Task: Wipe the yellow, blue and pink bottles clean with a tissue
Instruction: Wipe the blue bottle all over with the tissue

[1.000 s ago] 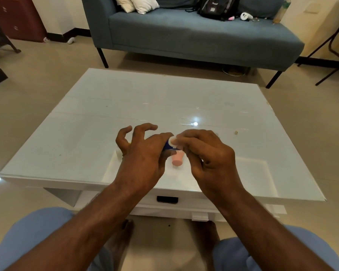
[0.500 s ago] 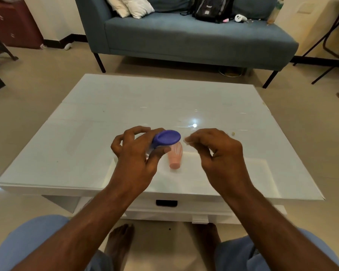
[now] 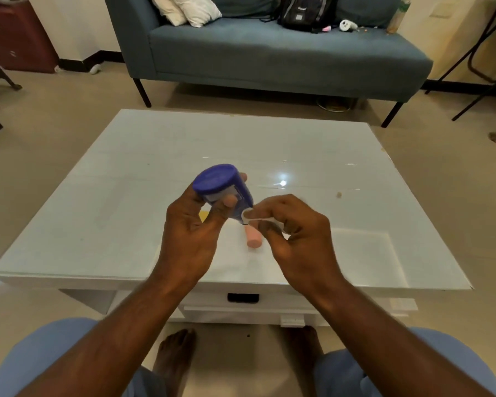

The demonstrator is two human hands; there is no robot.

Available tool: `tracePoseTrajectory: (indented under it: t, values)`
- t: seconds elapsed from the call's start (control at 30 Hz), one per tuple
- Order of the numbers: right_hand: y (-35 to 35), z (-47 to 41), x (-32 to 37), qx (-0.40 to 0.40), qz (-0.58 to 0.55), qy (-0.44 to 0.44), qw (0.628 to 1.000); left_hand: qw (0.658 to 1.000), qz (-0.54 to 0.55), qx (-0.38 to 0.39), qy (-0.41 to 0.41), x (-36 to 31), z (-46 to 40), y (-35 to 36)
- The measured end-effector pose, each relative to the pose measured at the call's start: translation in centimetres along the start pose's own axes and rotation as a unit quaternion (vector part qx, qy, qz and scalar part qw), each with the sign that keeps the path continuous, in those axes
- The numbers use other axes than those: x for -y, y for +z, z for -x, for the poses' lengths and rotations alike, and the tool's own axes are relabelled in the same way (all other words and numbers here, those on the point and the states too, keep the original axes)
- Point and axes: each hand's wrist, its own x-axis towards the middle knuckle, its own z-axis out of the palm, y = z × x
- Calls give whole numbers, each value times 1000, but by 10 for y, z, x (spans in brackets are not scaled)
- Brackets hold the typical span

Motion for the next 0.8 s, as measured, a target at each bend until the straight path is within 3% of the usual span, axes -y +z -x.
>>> tracePoseTrajectory:
  t: [0.1,0.27,0.4,0.47,0.6,0.8]
  values:
    - [1,0,5,-39,-4,-11,999,998,52,20,-7,-8,-4,-4]
    - [-7,-6,18,-94,-30,-106,990,999,37,21,-16,-10,4,6]
    - [-11,-10,-2,-17,51,79,995,991,128,27,-3,-11,1,1]
    - [-15,-12,-9,-17,61,131,989,980,194,9,-51,-12,-3,0]
    - [-21,-14,-3,-48,-67,178,981,940,306,-22,-147,-10,-5,5]
    - [-15,-11,2,71,-194,271,940,904,356,-54,-230,0,-5,11]
